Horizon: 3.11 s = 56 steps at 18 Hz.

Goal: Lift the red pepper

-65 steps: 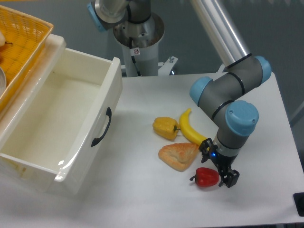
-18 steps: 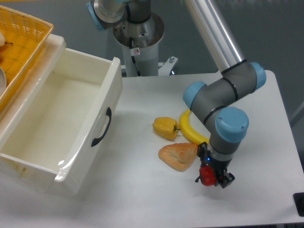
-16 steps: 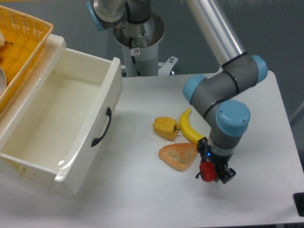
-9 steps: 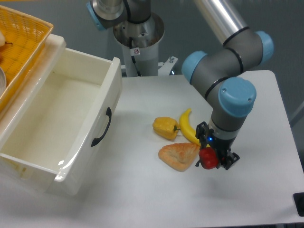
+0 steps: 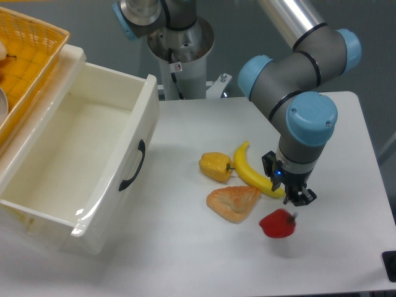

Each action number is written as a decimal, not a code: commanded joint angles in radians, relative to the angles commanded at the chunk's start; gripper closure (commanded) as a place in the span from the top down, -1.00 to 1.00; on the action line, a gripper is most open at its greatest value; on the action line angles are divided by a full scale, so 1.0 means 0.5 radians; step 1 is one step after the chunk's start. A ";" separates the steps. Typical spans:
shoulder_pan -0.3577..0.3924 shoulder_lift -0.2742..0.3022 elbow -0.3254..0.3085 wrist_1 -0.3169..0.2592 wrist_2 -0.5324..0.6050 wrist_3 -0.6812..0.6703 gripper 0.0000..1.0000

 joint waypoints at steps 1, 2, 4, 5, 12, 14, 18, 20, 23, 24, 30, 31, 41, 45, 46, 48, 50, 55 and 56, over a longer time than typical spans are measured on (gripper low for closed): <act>-0.003 0.000 -0.027 0.006 -0.003 0.000 -0.10; -0.003 0.009 -0.058 0.015 -0.003 0.000 -0.10; 0.003 0.034 -0.098 0.018 -0.006 0.003 0.03; 0.015 0.049 -0.123 0.024 -0.009 0.009 0.35; 0.227 0.025 -0.203 0.144 -0.052 0.025 0.98; 0.279 0.000 -0.187 0.172 -0.074 0.089 0.98; 0.337 -0.028 -0.206 0.230 -0.071 0.153 0.98; 0.353 -0.018 -0.215 0.230 -0.071 0.190 0.98; 0.383 -0.015 -0.282 0.239 -0.071 0.276 0.98; 0.387 -0.021 -0.285 0.248 -0.071 0.313 0.98; 0.387 -0.028 -0.322 0.267 -0.071 0.322 0.98; 0.387 -0.028 -0.319 0.267 -0.071 0.322 0.98; 0.328 -0.018 -0.258 0.264 -0.043 0.068 1.00; 0.246 -0.086 -0.218 0.279 -0.009 -0.221 1.00; 0.233 -0.104 -0.191 0.300 -0.006 -0.227 1.00; 0.200 -0.171 -0.132 0.377 -0.003 -0.206 1.00; 0.193 -0.215 -0.071 0.478 -0.006 -0.019 1.00; 0.196 -0.380 0.223 0.546 -0.006 0.310 1.00; 0.196 -0.417 0.248 0.580 -0.006 0.316 1.00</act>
